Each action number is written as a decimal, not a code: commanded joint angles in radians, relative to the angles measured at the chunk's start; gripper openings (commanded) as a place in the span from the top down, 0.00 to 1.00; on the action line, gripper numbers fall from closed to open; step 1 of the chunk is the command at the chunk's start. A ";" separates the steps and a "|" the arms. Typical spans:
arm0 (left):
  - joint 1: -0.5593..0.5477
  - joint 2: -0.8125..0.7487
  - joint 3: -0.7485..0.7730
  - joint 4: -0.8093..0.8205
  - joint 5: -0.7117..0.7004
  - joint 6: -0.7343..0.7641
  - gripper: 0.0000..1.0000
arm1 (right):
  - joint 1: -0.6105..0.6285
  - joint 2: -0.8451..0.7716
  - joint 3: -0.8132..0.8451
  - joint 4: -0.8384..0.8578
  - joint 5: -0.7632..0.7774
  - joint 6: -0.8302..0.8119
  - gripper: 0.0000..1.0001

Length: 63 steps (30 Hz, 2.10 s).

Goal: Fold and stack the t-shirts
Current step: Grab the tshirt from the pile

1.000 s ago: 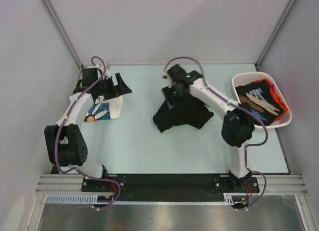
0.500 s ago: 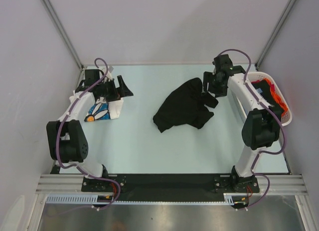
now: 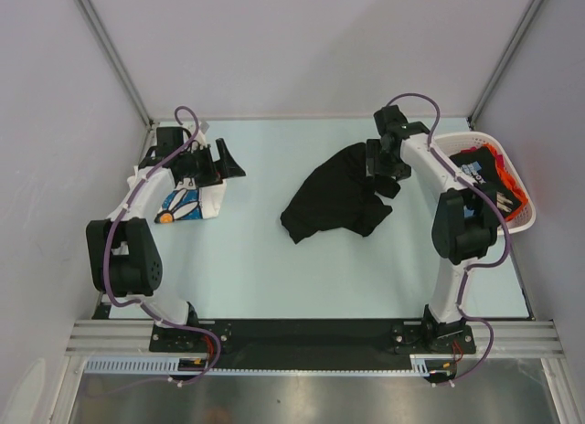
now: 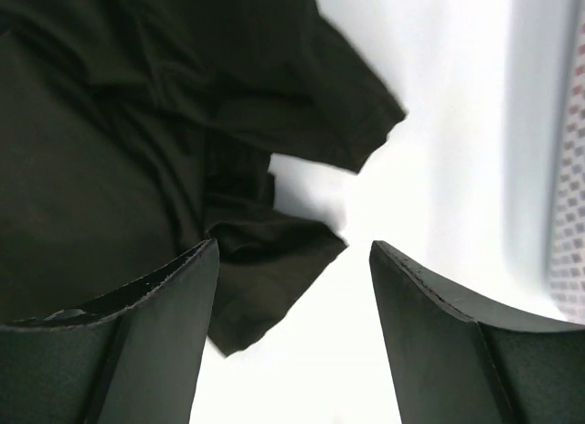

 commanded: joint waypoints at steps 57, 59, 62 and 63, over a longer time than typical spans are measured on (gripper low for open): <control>-0.188 0.123 0.138 -0.030 0.040 0.063 0.00 | 0.673 -0.786 0.205 1.114 1.169 -1.119 1.00; -0.200 0.131 0.153 -0.026 0.043 0.066 0.00 | 0.676 -0.862 0.150 1.178 1.209 -1.162 1.00; -0.215 0.138 0.170 -0.026 0.038 0.076 0.00 | 0.676 -0.912 0.116 1.122 1.204 -1.116 1.00; -0.218 0.135 0.173 -0.026 0.034 0.074 0.00 | 0.676 -0.909 0.108 1.112 1.191 -1.097 1.00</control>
